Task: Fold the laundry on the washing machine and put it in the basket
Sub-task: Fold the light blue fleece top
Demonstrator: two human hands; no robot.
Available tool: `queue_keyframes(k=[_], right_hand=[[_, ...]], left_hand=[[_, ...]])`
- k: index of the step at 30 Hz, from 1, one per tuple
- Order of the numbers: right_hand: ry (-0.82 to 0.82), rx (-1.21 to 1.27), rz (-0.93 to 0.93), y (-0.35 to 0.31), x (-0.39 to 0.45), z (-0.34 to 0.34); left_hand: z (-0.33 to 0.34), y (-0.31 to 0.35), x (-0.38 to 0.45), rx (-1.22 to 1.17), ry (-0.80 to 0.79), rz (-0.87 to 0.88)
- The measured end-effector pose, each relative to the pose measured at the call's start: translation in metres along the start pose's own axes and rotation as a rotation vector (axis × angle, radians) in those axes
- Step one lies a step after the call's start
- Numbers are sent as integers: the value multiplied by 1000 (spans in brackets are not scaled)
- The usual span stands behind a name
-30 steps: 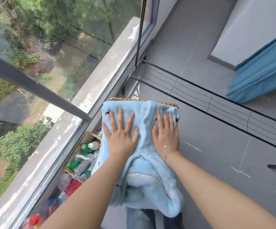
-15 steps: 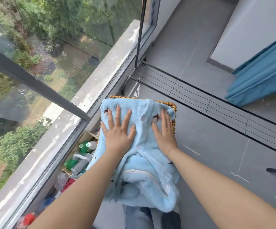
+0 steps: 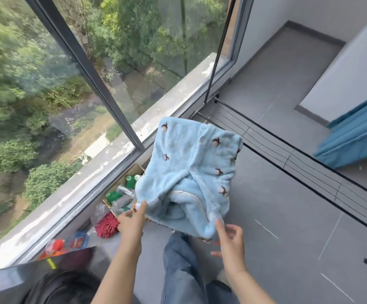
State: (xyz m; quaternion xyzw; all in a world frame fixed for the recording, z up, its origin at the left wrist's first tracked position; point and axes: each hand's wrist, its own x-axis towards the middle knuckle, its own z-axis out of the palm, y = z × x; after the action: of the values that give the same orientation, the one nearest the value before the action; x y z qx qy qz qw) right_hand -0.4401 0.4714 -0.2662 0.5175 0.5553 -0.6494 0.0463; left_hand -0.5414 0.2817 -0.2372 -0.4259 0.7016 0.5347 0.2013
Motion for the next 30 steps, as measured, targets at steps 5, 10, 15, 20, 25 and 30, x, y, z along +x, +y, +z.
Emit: queue_keyframes(k=[5, 10, 15, 20, 25, 30], right_hand=[[-147, -136, 38, 12, 10, 13], [-138, -269, 19, 31, 34, 13], [-202, -158, 122, 17, 28, 5], [-246, 16, 228, 17, 32, 4], [-270, 51, 237, 19, 41, 2], [-175, -78, 169, -3, 39, 0]], left_hand=[[26, -13, 5, -499, -323, -305], [51, -36, 16, -416, -107, -163], [57, -50, 10, -547, -149, -285], [71, -41, 3, -741, -277, -310], [77, -37, 7, -849, -375, -320], [78, -41, 8, -864, -351, -343]])
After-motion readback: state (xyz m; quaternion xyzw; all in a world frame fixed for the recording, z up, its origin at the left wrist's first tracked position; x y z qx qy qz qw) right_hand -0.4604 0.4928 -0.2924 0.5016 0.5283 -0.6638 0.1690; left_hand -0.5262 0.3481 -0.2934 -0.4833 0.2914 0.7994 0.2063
